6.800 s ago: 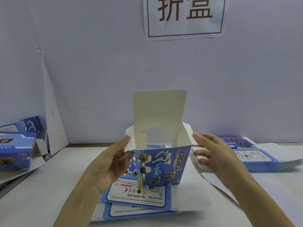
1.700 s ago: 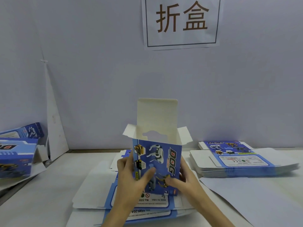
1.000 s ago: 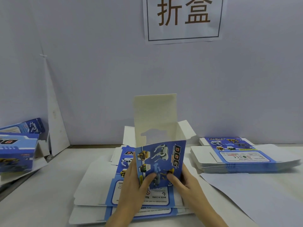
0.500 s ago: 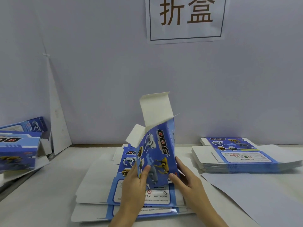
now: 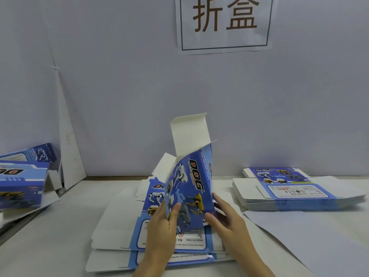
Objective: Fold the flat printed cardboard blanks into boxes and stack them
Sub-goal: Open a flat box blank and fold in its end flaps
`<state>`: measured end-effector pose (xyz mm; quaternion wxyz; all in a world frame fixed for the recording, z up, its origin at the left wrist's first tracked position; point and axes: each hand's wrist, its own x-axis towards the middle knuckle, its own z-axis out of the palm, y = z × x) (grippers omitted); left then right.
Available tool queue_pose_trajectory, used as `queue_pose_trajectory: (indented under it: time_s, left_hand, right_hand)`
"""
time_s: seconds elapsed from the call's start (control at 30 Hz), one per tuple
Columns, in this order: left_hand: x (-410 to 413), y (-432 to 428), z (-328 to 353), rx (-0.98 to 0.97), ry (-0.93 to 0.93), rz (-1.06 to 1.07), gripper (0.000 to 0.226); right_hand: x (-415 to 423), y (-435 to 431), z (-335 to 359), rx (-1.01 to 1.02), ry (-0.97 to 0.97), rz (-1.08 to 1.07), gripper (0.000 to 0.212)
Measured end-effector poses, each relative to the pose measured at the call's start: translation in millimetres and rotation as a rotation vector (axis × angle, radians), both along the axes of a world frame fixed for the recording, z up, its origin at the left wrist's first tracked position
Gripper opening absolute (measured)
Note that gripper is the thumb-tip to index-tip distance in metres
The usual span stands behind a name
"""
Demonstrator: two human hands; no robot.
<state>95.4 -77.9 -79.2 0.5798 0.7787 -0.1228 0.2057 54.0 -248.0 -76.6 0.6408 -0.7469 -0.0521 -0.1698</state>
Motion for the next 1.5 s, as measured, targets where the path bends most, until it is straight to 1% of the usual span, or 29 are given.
queue_pose_trajectory:
  time_s: [0.07,0.13,0.2,0.23,0.3,0.33,0.4,0.47,0.5,0.57,0.63,0.67,0.73,0.8,0.87,0.9,0.97,1.0,1.03,1.07,1.13,1.2,1.27,1.3,1.33,1.4,1.43,1.5]
  left_hand:
    - [-4,1,3,-0.021,-0.028,-0.024,0.042]
    - [-5,2,2,0.004,-0.044,-0.049,0.044]
    - [-4,0,1,-0.005,-0.008,-0.038,0.040]
    - [-3,0,0,0.013,0.008,-0.018,0.042]
    - [1,1,0,0.105,0.008,0.018,0.054]
    - [0,1,1,0.112,0.009,0.024,0.056]
    - [-2,2,4,0.042,0.012,0.003,0.045]
    - [-3,4,8,0.011,0.027,-0.052,0.041]
    - [-1,6,10,0.014,0.061,-0.091,0.041]
    - [5,15,18,0.041,0.196,-0.213,0.043]
    - [11,27,26,0.110,0.321,-0.347,0.058]
    - [12,32,29,0.121,0.341,-0.382,0.065]
    - [12,37,35,0.104,0.271,-0.365,0.068]
    - [9,36,41,0.150,0.148,-0.249,0.061]
    - [5,34,51,0.190,-0.005,-0.166,0.062]
    - [4,35,54,0.176,-0.094,-0.176,0.067]
    - [2,36,61,0.208,-0.234,-0.194,0.075]
    - [0,36,63,0.234,-0.275,-0.189,0.076]
    - [-1,36,65,0.235,-0.284,-0.185,0.075]
    - [-2,36,66,0.214,-0.265,-0.186,0.075]
    - [-5,36,69,0.151,-0.193,-0.224,0.077]
    - [-8,37,74,0.058,-0.070,-0.330,0.080]
    - [-11,37,80,-0.061,0.054,-0.431,0.076]
    - [-12,37,82,-0.076,0.115,-0.473,0.077]
    - [-13,38,84,-0.061,0.175,-0.529,0.080]
    - [-16,41,86,-0.020,0.263,-0.650,0.092]
    - [-16,43,86,-0.011,0.289,-0.678,0.097]
    - [-18,43,88,-0.013,0.288,-0.663,0.104]
  right_hand:
    - [1,-1,-1,-0.003,0.000,-0.002,0.062]
    - [2,-1,-2,-0.010,-0.003,0.001,0.066]
    - [2,-1,-2,-0.003,-0.002,0.003,0.063]
    - [1,-1,-1,-0.004,-0.001,0.004,0.059]
    - [-1,0,0,-0.024,-0.011,0.000,0.053]
    - [-2,1,1,-0.034,-0.020,-0.005,0.052]
    - [-2,1,3,-0.024,-0.027,-0.001,0.056]
    - [0,1,7,0.012,0.007,0.016,0.066]
    - [2,0,10,0.031,0.026,0.033,0.070]
    - [3,-2,18,0.078,0.047,0.084,0.076]
    - [5,-6,26,0.115,0.063,0.151,0.080]
    - [5,-8,29,0.121,0.070,0.180,0.082]
    - [4,-11,34,0.077,0.050,0.194,0.078]
    - [4,-12,38,0.009,0.009,0.159,0.059]
    - [4,-13,40,-0.019,0.022,0.110,0.043]
    - [3,-13,41,-0.048,0.044,0.084,0.037]
    - [-1,-15,46,-0.174,0.045,0.026,0.026]
    - [-3,-15,49,-0.213,0.023,0.013,0.024]
    - [-5,-15,53,-0.208,0.008,0.013,0.023]
    - [-7,-14,57,-0.159,-0.003,0.024,0.025]
    - [-10,-14,65,-0.047,-0.039,0.072,0.044]
    - [-12,-15,71,-0.014,-0.074,0.129,0.060]
    - [-13,-14,76,0.027,-0.054,0.202,0.076]
    - [-14,-12,78,0.066,-0.043,0.240,0.079]
    - [-15,-10,80,0.095,-0.039,0.262,0.075]
    - [-17,-3,83,0.126,-0.042,0.253,0.055]
    - [-18,1,85,0.140,-0.039,0.235,0.048]
    - [-20,5,89,0.162,-0.013,0.210,0.046]
